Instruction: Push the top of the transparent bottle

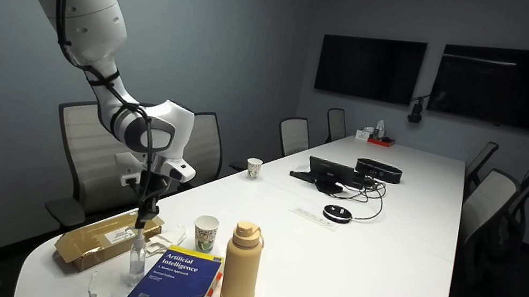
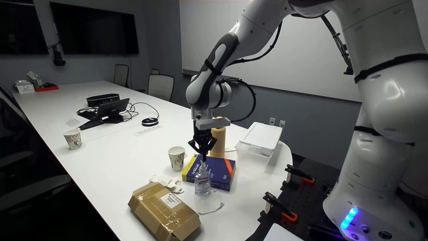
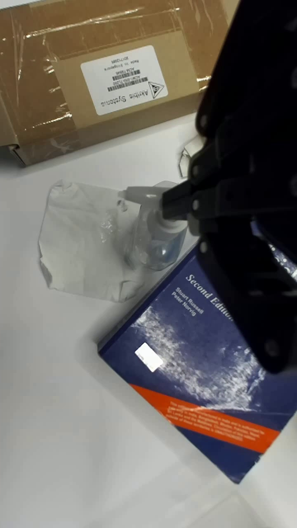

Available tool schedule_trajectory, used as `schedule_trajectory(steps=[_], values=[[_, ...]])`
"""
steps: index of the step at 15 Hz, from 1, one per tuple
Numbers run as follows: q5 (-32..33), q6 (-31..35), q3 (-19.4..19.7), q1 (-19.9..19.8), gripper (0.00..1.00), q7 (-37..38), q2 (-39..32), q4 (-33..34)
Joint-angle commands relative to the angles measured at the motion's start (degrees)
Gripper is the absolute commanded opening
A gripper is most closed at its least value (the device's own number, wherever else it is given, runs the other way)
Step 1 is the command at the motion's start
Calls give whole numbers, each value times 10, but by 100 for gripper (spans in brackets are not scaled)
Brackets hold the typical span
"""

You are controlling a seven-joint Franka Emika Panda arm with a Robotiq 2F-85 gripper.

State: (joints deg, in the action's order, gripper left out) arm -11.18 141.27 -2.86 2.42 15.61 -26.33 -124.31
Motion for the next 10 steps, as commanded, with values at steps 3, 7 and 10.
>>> schedule_trajectory(steps=[3, 7, 10], values=[[2, 21, 5, 6, 0, -18, -24, -8], [3, 19, 6, 7, 0, -16, -25, -7], [7, 16, 7, 9, 0, -14, -26, -6]])
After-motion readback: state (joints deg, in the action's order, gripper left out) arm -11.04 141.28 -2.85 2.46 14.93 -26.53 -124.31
